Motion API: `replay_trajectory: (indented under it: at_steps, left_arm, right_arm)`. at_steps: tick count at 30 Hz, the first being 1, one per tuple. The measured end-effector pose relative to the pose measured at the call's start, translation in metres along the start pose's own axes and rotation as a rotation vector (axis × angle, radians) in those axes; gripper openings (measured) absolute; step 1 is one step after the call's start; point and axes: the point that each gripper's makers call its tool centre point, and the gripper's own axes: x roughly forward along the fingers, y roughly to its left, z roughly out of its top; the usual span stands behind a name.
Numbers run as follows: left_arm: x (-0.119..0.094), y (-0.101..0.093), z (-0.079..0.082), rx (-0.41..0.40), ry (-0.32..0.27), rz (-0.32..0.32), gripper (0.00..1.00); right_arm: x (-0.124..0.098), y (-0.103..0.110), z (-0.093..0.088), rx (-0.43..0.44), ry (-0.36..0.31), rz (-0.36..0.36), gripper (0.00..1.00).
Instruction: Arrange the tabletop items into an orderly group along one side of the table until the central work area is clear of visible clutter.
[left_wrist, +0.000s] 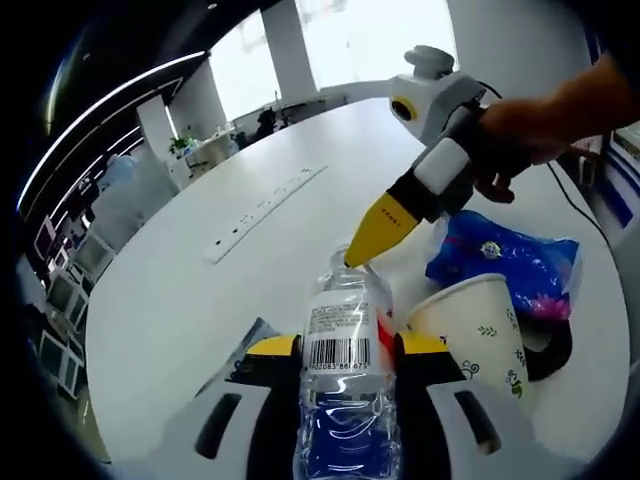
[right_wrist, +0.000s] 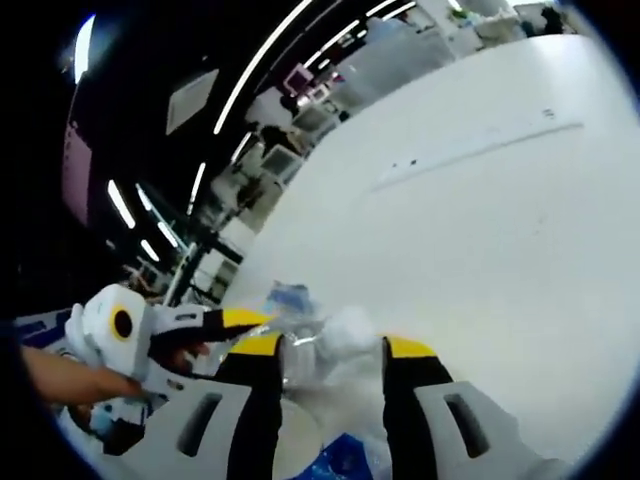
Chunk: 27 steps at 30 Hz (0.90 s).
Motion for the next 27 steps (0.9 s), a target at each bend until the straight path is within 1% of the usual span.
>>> replay_trajectory:
  at_steps: [2,5,7,8,10,11,12,13,14,15,16,17,18,21,22,24,26,27]
  left_arm:
    - [0.0,0.0,0.0,0.006,-0.007,0.003,0.34]
    - [-0.001,-0.001,0.001,0.01,-0.012,0.001,0.34]
    - [-0.001,-0.001,0.001,0.022,-0.015,0.002,0.34]
    - [-0.001,0.0,0.0,0.013,-0.016,0.002,0.34]
    - [-0.001,0.0,0.0,0.01,-0.02,0.003,0.35]
    - [-0.002,0.001,0.0,0.009,-0.02,0.006,0.35]
    - [-0.002,0.001,0.0,0.015,-0.025,0.006,0.35]
    - [-0.003,0.002,-0.001,0.009,-0.028,0.003,0.36]
    - [-0.005,0.002,-0.002,0.019,-0.03,0.006,0.36]
    - [-0.006,0.001,-0.001,0.023,-0.037,0.001,0.36]
    - [-0.007,0.0,-0.001,0.026,-0.038,0.001,0.36]
    - [-0.007,0.0,-0.001,0.035,-0.041,0.004,0.36]
    - [-0.006,0.0,-0.001,0.026,-0.042,0.005,0.36]
    - [-0.007,0.0,0.0,0.037,-0.042,0.011,0.36]
    - [-0.007,0.0,0.0,0.054,-0.043,0.014,0.35]
    - [-0.007,-0.001,-0.001,0.055,-0.045,0.015,0.35]
    - [-0.009,-0.001,0.0,0.059,-0.06,0.018,0.35]
    - [-0.009,-0.001,0.0,0.067,-0.057,0.023,0.35]
  right_arm:
    - [0.0,0.001,-0.003,0.06,0.015,0.013,0.35]
    - [0.002,0.003,-0.005,0.104,0.027,0.032,0.34]
    - [0.002,0.004,-0.005,0.104,0.025,0.029,0.34]
    - [0.002,0.005,-0.005,0.101,0.025,0.029,0.34]
    - [0.001,0.006,-0.004,0.077,0.018,0.024,0.33]
    - [0.0,0.003,0.001,0.015,0.0,0.009,0.31]
    - [-0.002,0.002,0.002,-0.015,-0.003,0.002,0.27]
    - [-0.004,0.0,0.002,-0.02,0.001,-0.009,0.23]
    - [-0.007,-0.004,0.008,-0.097,-0.016,-0.028,0.15]
    - [-0.008,0.004,0.002,-0.125,0.025,0.017,0.13]
    - [-0.006,0.003,0.004,-0.084,0.008,-0.002,0.13]
    - [-0.005,0.002,0.005,-0.081,0.006,-0.002,0.13]
    - [-0.004,0.002,0.003,-0.077,0.009,-0.002,0.13]
    - [-0.003,-0.001,0.001,-0.026,0.003,-0.004,0.13]
    - [-0.002,-0.002,0.001,-0.015,0.001,-0.002,0.14]
    - [-0.002,-0.001,0.0,0.004,-0.001,0.001,0.14]
    - [-0.001,-0.001,-0.003,0.036,0.013,0.008,0.19]
    - [0.002,0.001,-0.003,0.083,0.007,0.019,0.21]
